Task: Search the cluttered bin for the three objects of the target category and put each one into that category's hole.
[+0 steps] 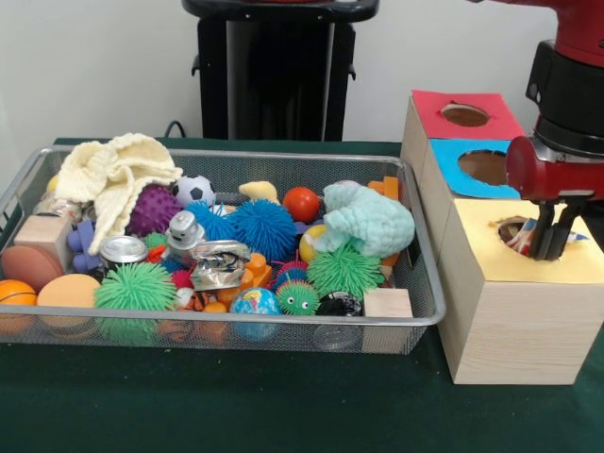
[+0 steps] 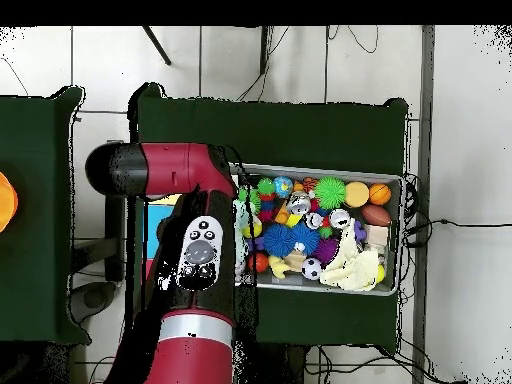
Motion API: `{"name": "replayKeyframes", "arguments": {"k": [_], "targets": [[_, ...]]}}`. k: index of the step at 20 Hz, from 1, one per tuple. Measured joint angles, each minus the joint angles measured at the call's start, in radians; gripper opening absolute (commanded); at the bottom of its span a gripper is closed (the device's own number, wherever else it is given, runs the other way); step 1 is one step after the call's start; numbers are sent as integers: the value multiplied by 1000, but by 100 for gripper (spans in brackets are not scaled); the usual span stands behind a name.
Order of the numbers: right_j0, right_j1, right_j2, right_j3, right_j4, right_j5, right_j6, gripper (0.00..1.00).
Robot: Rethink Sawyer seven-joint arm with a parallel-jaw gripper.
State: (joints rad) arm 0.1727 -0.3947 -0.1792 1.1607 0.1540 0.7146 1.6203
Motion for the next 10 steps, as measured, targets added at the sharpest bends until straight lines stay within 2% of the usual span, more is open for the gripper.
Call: {"name": "replayKeyframes", "arguments": {"k": [4, 10], "targets": [[1, -4, 2, 6, 0, 0, 0, 0], [1, -23, 5, 59, -1, -8, 0, 0]]}}
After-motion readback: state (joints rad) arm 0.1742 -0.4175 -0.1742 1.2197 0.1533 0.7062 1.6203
